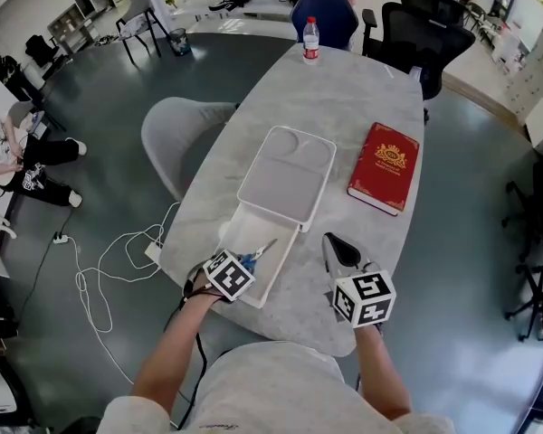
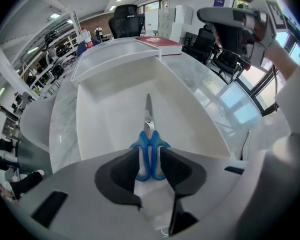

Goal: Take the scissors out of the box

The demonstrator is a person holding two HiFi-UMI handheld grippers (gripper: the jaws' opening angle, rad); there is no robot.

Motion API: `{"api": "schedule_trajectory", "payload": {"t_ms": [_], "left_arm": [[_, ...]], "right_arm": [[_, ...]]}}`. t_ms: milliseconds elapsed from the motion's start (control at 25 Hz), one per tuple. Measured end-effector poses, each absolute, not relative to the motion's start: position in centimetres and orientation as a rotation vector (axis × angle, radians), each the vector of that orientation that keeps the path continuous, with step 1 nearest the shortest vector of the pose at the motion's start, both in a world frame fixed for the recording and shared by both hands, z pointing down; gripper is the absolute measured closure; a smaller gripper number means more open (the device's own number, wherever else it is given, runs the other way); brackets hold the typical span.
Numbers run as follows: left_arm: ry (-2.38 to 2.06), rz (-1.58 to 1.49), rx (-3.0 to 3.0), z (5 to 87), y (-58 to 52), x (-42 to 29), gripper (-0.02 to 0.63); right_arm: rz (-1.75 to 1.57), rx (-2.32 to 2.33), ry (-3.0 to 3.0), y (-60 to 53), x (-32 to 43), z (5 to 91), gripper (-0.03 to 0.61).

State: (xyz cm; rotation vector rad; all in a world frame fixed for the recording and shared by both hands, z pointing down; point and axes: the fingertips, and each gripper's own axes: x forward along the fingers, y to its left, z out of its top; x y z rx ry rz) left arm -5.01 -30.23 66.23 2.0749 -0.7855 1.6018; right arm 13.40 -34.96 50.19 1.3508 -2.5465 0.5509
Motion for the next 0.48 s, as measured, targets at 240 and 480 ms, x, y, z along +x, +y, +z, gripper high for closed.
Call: {"api": "schedule_trajectory", "payload": {"t_ms": [240, 480], "left_arm": [[-0.760, 1.665, 2.007, 67.1, -30.3, -5.2, 0.497], [-0.716, 1.707, 1.997, 67.4, -30.3, -4.9, 0.497]], "right_arm": [[0.580, 1.337, -2.551, -35.8, 14.3, 50.9, 0.574], [0.603, 1.317, -2.558, -36.3, 14.5, 51.6, 0.574]]}}
